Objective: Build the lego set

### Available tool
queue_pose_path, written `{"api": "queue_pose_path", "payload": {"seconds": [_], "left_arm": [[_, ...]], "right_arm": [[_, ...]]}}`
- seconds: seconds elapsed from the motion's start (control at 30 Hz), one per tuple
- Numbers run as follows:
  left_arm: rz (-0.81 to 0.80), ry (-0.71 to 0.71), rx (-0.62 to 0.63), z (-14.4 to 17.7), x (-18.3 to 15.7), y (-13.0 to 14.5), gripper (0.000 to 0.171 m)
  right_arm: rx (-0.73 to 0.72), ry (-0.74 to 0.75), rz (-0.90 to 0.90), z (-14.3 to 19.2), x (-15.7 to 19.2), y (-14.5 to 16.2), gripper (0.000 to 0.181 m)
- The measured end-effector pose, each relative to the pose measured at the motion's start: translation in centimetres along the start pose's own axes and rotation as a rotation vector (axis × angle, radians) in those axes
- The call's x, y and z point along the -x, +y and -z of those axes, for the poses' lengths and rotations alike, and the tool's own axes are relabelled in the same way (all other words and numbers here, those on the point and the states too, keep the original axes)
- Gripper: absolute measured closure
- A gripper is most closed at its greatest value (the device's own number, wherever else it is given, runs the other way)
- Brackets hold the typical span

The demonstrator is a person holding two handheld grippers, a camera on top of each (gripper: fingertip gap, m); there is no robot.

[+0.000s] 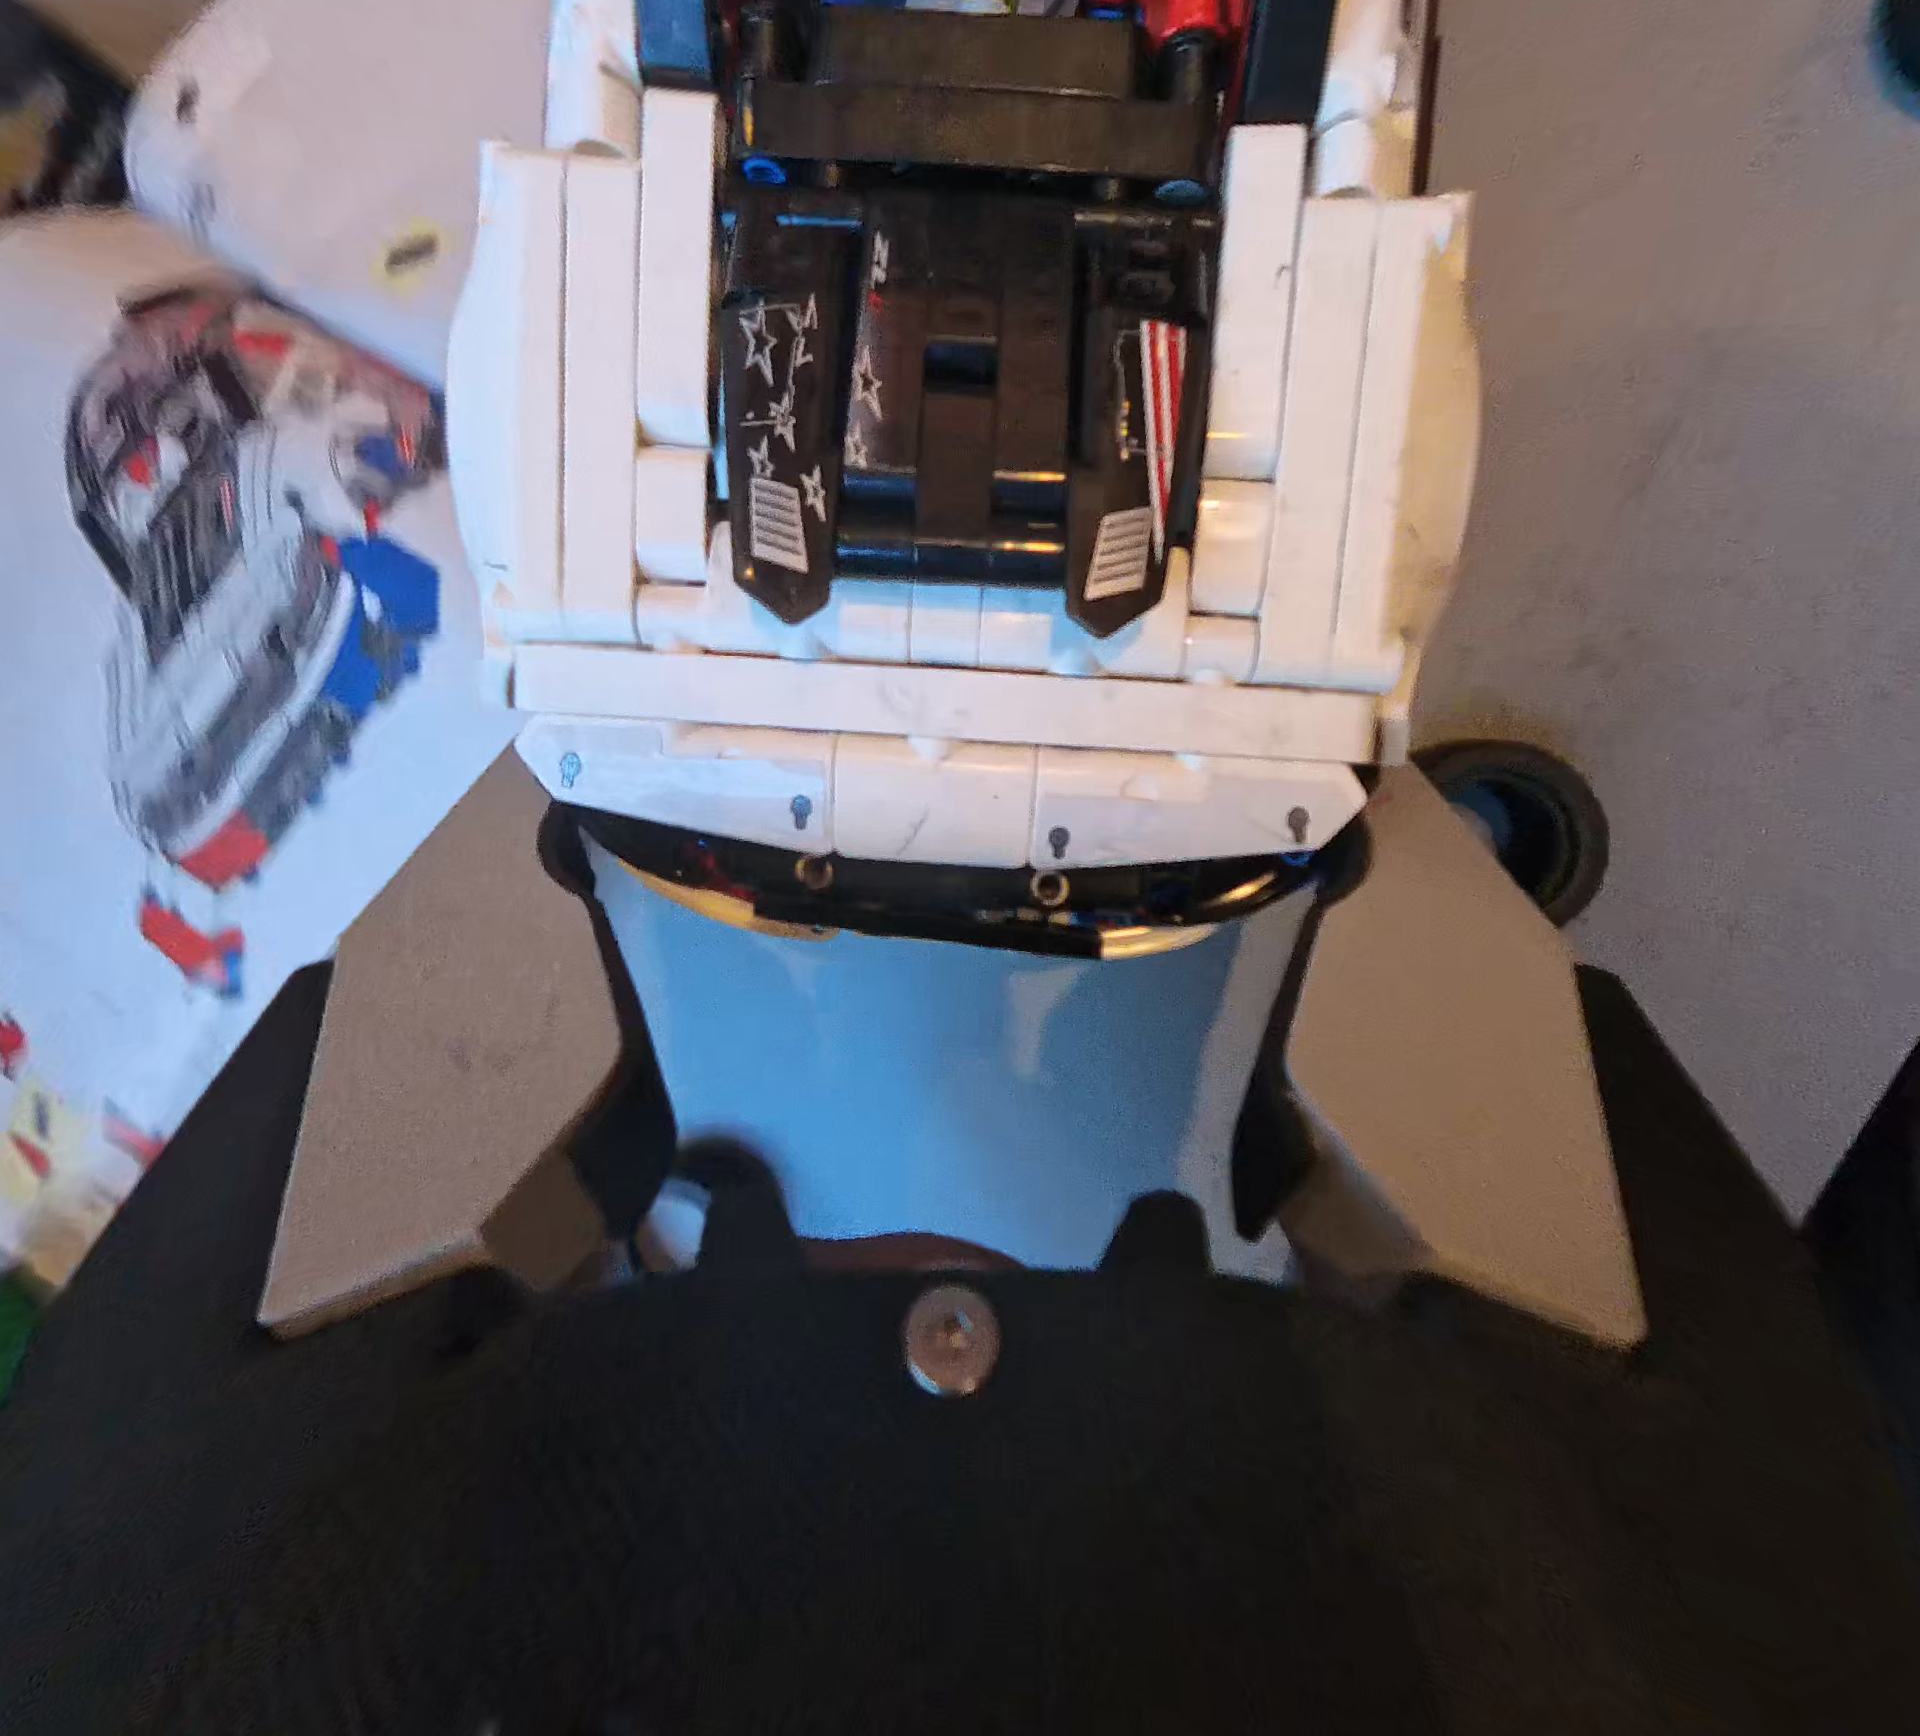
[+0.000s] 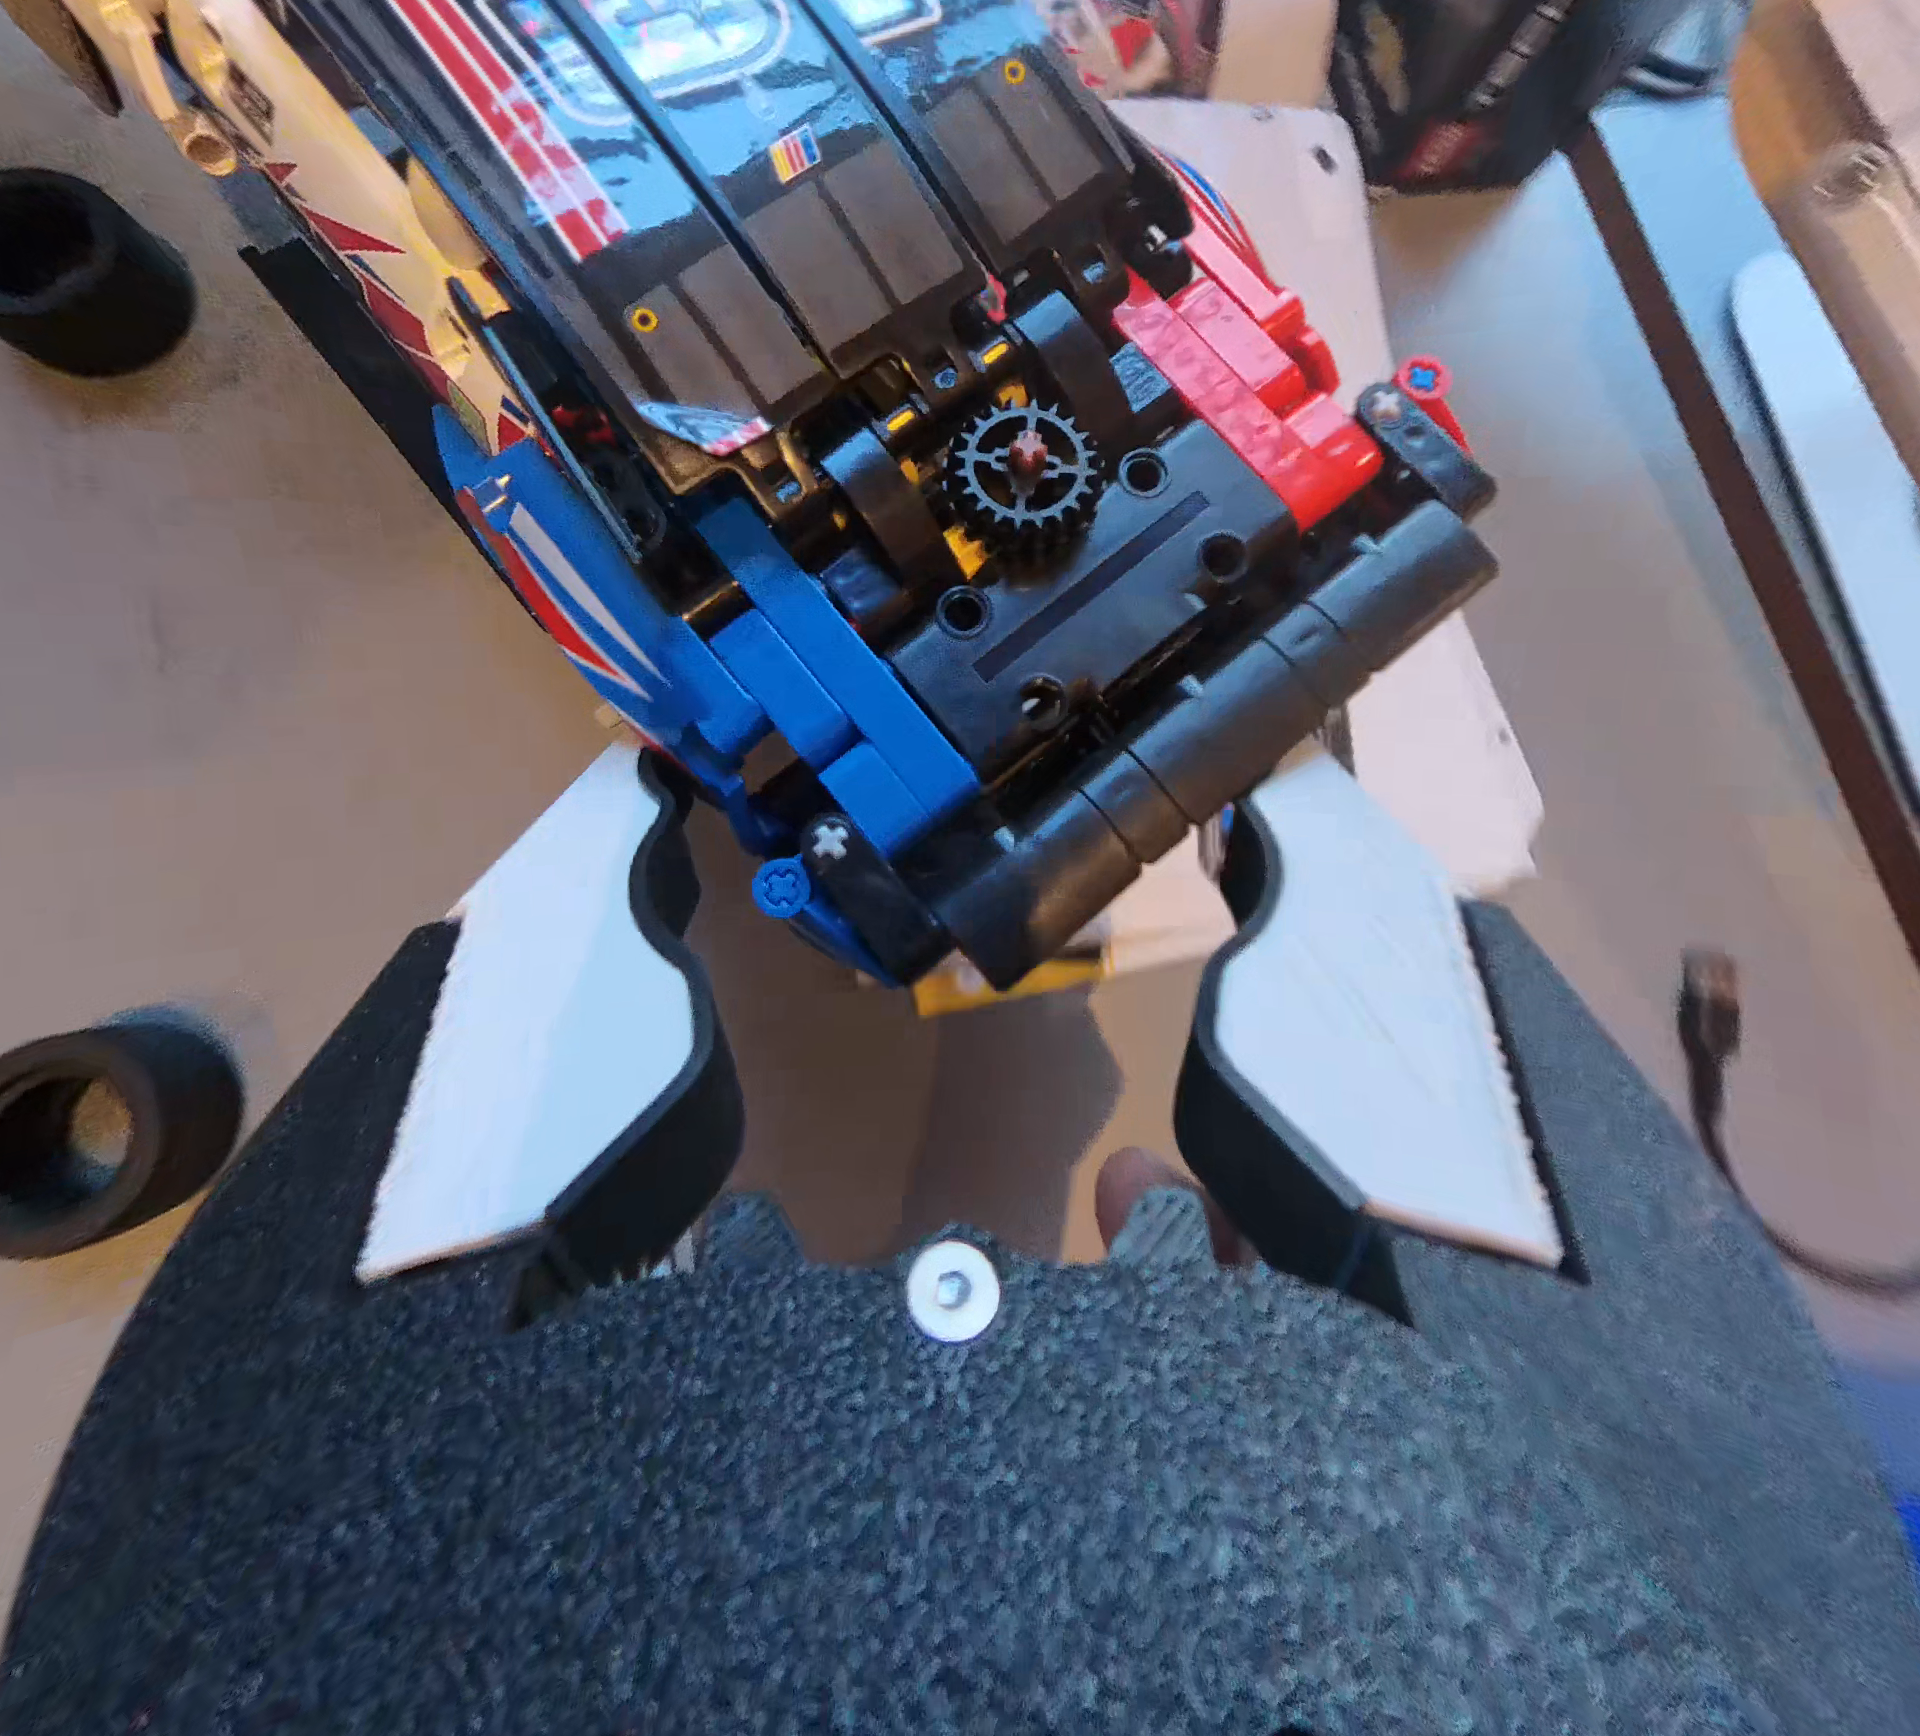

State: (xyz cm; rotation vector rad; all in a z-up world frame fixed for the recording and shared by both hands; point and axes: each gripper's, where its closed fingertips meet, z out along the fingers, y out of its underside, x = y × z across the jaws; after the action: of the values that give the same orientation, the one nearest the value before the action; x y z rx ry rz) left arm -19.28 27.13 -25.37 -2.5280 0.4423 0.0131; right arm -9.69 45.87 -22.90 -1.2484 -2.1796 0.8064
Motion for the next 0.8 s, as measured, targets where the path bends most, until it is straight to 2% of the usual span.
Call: {"api": "queue_pose_path", "payload": {"seconds": [0.17,0.3,0.43,0.53,0.63,0.73,0.8], "left_arm": [[0.109,-0.044,0.033,-0.9,-0.3,2.5,0.035],[0.137,-0.043,0.018,-2.2,-0.4,3.0,0.036],[0.108,-0.049,0.001,-2.3,-0.6,2.8,0.037],[0.113,-0.068,-0.078,-1.3,-0.6,2.2,0.040],[0.176,-0.101,-0.200,2.2,-0.7,2.1,0.039],[0.266,-0.155,-0.337,7.0,-1.1,3.5,0.045],[0.342,-0.166,-0.420,9.3,-2.0,5.2,0.052]], "right_arm": [[0.054,-0.140,0.058,-4.6,-0.6,-0.5,0.077],[0.135,-0.181,0.029,-6.9,-0.9,1.6,0.076],[0.165,-0.163,-0.024,-7.7,-0.7,3.3,0.078],[0.142,-0.108,-0.068,-6.4,-1.0,3.3,0.077],[0.099,-0.009,-0.150,-3.5,-1.8,3.1,0.077],[0.044,0.145,-0.225,0.5,-1.9,3.6,0.077],[-0.048,0.216,-0.294,3.2,-0.5,3.3,0.081]]}}
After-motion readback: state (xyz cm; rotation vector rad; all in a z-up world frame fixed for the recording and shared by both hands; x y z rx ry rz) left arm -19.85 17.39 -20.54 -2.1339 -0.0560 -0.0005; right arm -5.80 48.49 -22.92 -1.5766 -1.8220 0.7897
